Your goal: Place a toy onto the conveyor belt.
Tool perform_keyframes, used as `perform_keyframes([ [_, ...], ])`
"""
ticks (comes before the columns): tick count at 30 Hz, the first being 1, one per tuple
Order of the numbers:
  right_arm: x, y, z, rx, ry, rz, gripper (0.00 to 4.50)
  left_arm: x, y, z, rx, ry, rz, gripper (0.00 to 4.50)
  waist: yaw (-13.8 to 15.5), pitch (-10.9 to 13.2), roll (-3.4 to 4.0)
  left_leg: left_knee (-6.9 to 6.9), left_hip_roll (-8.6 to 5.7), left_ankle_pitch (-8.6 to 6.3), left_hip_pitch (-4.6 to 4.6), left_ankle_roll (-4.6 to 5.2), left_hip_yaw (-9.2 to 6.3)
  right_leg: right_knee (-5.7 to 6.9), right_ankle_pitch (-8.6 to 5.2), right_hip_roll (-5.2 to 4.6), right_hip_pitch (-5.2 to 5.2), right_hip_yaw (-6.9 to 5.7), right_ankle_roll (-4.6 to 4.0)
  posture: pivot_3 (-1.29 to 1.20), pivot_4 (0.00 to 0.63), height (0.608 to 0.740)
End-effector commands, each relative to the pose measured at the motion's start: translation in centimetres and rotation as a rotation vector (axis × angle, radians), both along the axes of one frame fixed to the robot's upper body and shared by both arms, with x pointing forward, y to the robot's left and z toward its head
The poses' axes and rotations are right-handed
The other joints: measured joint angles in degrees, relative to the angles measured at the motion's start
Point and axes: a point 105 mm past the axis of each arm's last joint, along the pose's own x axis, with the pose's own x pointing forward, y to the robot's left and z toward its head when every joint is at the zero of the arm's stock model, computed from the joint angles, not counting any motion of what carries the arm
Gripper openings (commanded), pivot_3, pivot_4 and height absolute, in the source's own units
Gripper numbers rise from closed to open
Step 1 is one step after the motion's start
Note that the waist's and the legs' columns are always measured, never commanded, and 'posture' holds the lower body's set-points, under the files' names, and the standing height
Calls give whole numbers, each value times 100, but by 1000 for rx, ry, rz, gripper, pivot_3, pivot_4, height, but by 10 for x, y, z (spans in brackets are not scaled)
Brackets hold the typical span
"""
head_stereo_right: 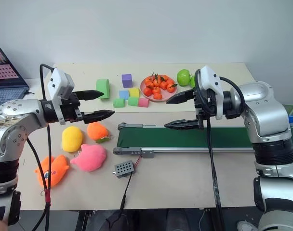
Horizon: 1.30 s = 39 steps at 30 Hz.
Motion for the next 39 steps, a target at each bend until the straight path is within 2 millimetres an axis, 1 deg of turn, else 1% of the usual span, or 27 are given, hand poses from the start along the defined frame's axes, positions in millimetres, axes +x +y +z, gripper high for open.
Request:
perform_keyframes([
  [1,-3,-2,9,6,-58,2,4500,-6,0,11,2,-40,-23,4397,0,0,0,0,0,0,0,0,0,0,0,0,0,0,0,0,150,740],
  [5,-1,1,5,-2,-49,11,4500,-11,1,9,-26,-18,-27,4397,-5,0,0,0,0,0,0,0,0,0,0,0,0,0,0,0,150,740],
  [8,0,2,3,-8,-43,20,4500,-8,7,9,-13,-30,14,4397,-3,0,0,1,1,0,0,0,0,0,0,1,0,0,0,0,150,740],
  [11,3,2,-2,-38,-39,13,4500,5,22,12,-12,-56,119,4397,-4,0,0,1,2,0,0,0,0,0,0,2,0,1,0,0,150,740],
  [14,5,2,-5,-57,-37,15,4500,9,36,13,-19,-66,189,4397,-3,0,0,1,1,0,0,0,1,0,0,2,-1,1,0,0,150,740],
  [17,8,4,-4,-54,-34,26,4500,8,58,9,-41,-41,272,4397,-33,0,0,-2,3,0,0,0,1,1,0,4,-1,1,0,0,150,740],
  [18,8,6,-4,-53,-33,34,4500,6,69,7,-53,-23,310,4397,-47,0,1,-2,4,0,0,0,1,1,0,4,-1,1,-1,0,150,740],
  [21,9,9,-3,-44,-24,55,4500,-2,90,2,-103,42,388,4397,-85,0,1,-4,8,-1,0,-1,1,1,1,8,-4,1,-1,0,150,740],
  [22,10,10,-3,-39,-17,64,4500,-5,94,0,-129,66,401,4397,-84,0,1,-4,8,-1,0,-1,1,1,1,8,-4,2,-2,0,150,740],
  [25,14,12,-13,-92,-17,83,4500,-14,113,-4,-192,80,501,4397,-84,0,1,-2,9,-1,1,-1,0,1,1,8,-2,2,-2,0,150,740],
  [28,11,24,0,28,32,141,4500,-27,140,-13,-223,62,644,4397,-122,0,1,-3,11,-2,2,-4,1,1,2,9,-4,2,-3,0,150,740],
  [29,12,25,0,31,33,147,4500,-31,146,-16,-229,60,673,4397,-137,0,1,-3,11,-2,2,-5,1,1,2,9,-4,4,-4,0,150,740],
  [31,16,27,-8,-17,16,149,4500,-43,160,-24,-300,50,750,4397,-144,0,2,-3,18,-4,2,-8,0,1,6,13,-5,3,-9,0,150,740],
  [32,17,29,-12,-31,14,154,4500,-50,170,-32,-324,47,806,4397,-145,-1,3,-3,17,-5,2,-9,-1,0,6,13,-5,2,-10,0,150,740],
  [33,17,32,-14,-33,17,167,4500,-61,178,-47,-323,56,858,4397,-148,-1,2,-3,17,-5,2,-10,-1,0,6,13,-4,3,-10,0,150,740],
  [36,18,38,-13,-21,22,193,4500,-85,191,-73,-309,65,955,4397,-181,-3,3,-7,24,-11,11,-18,8,-1,9,18,-3,10,-14,0,150,740],
  [39,16,42,-15,-36,20,221,4500,-114,202,-83,-340,40,1020,4397,-121,-2,-2,-5,29,-11,10,-19,6,-9,9,23,-5,9,-15,0,150,740],
])
